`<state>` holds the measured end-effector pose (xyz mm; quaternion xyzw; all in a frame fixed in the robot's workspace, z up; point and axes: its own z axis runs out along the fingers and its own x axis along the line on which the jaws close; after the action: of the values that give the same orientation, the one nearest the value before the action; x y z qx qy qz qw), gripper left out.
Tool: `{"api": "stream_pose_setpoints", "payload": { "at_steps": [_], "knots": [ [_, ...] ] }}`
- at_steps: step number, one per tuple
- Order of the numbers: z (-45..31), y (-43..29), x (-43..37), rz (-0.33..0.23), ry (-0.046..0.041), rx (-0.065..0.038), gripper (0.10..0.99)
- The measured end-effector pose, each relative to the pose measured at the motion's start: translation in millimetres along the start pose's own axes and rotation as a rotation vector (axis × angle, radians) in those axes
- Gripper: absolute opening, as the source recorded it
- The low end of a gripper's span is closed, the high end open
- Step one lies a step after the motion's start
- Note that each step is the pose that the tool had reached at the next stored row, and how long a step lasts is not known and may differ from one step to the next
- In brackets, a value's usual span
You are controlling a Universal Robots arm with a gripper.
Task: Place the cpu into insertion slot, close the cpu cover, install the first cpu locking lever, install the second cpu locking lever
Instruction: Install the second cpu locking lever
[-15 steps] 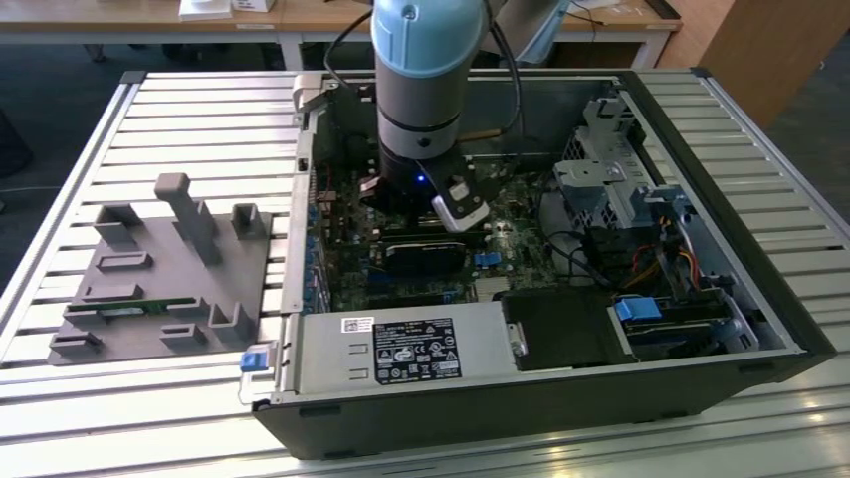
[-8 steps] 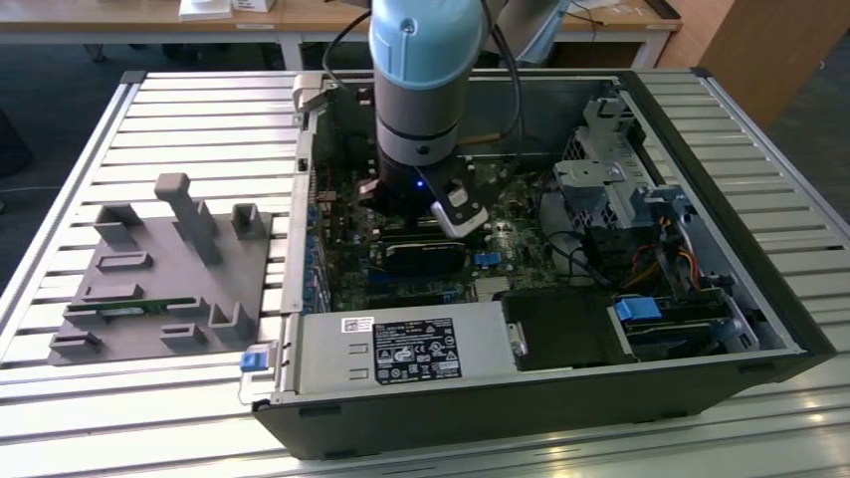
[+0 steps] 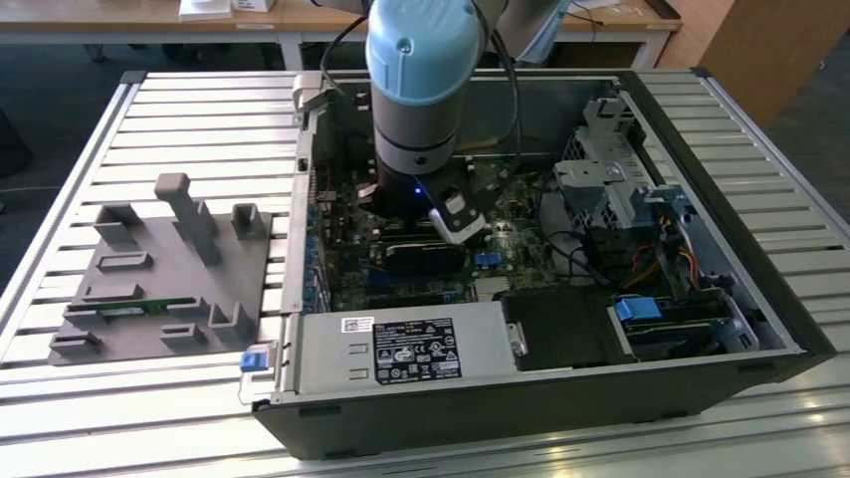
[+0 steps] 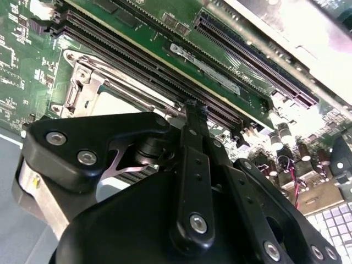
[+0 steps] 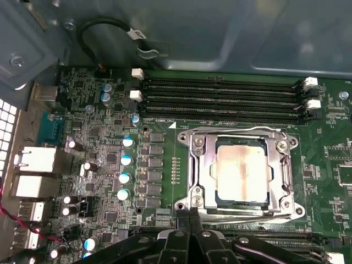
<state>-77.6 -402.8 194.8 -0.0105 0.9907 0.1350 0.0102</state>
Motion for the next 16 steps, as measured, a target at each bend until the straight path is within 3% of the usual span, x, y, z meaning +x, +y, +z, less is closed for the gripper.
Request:
{"api": "stream_pose_setpoints", "payload": {
  "at_steps": [4,10,16],
  "knots": [
    [1.8,-0.5,0.7,0.000,-0.0017,-0.020,0.106],
    [5.8,-1.6,2.7,0.000,-0.0035,-0.043,0.106],
    [6.9,-1.9,4.2,0.000,-0.0035,-0.045,0.106]
  ]
}}
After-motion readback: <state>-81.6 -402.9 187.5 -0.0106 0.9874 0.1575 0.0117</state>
